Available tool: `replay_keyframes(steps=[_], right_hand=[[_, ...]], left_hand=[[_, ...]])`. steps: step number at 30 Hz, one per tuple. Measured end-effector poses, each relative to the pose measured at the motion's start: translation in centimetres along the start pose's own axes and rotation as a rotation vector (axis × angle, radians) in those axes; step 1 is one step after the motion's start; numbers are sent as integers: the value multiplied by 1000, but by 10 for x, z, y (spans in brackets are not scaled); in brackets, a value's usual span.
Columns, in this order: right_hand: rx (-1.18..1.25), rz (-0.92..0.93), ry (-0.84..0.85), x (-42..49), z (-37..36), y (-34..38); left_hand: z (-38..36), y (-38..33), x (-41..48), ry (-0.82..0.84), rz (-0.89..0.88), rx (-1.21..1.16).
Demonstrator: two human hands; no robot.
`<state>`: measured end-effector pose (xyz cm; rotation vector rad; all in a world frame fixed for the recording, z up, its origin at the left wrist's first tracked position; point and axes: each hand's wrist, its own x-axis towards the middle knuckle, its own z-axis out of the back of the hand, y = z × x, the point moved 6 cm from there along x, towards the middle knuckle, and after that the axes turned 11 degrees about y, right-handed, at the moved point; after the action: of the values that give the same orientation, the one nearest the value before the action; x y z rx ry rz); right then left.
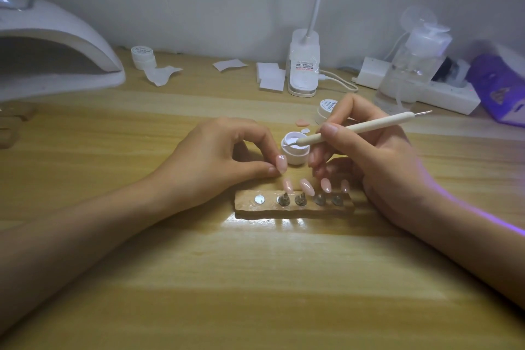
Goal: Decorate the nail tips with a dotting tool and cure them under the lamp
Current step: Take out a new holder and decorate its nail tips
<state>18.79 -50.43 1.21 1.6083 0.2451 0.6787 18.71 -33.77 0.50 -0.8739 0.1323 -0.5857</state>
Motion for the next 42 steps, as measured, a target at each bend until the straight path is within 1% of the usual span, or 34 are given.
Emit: replay_keyframes(steps=[11,14,17,21,25,33,39,42], right_hand=[[-6,36,9,0,1,4],[-43,43,-31,-1,5,4],[-101,33,-107,-1,12,4],[-161,-39,-157,-1,17,0],[-174,-97,-144,1,16,-4],[-244,-119,-119,4,15,-7],[-236,-110,-117,4,15,-8],[-201,-63,-139,2,16,-5]], left_hand=[[0,0,0,21,-25,-32],[0,0,0,23,-27,-33],[-1,0,0,16,-20,-31],[0,1,0,12,-7,-24],[-1,1,0,16,-1,-28],[-1,0,-1,19,8,-31],[-1,1,-1,17,14,-29],[-1,1,-1,18,15,-27]])
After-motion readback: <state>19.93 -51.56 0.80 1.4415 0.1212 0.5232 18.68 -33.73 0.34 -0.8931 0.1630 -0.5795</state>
